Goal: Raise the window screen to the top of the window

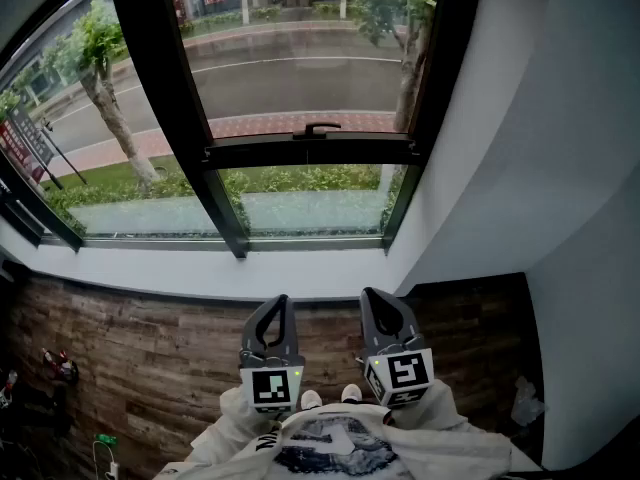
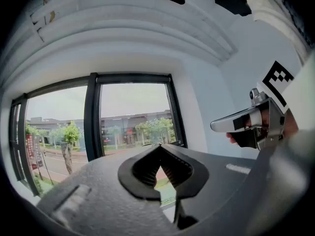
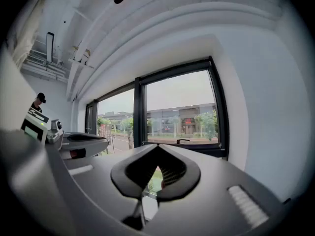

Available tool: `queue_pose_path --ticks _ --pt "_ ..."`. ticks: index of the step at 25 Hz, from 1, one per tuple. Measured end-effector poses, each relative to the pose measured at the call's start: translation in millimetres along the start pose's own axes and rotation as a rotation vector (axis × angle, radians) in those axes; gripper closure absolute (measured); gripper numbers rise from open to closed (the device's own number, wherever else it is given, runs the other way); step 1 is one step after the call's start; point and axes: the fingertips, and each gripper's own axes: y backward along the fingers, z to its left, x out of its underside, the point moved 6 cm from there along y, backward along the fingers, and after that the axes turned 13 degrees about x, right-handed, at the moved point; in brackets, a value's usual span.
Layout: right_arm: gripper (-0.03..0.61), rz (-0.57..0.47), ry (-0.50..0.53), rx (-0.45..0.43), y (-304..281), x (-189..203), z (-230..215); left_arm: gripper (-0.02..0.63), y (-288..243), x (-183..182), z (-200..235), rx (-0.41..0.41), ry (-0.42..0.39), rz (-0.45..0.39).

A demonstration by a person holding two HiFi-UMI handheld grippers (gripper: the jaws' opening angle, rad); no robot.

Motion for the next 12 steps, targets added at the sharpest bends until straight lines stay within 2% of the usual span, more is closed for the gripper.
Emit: queue_pose_path --ticks 8,12 --pt "0.575 0.019 -0.002 0.000 16.1 1.7 -4.2 0.611 8.5 -0.2 -13.5 -0.008 0.011 0.007" --pt "0.574 -0.041 -0.007 0.010 16.3 -0.3 -11.3 0.611 3.4 8.1 -18.0 -0.018 0.002 0.023"
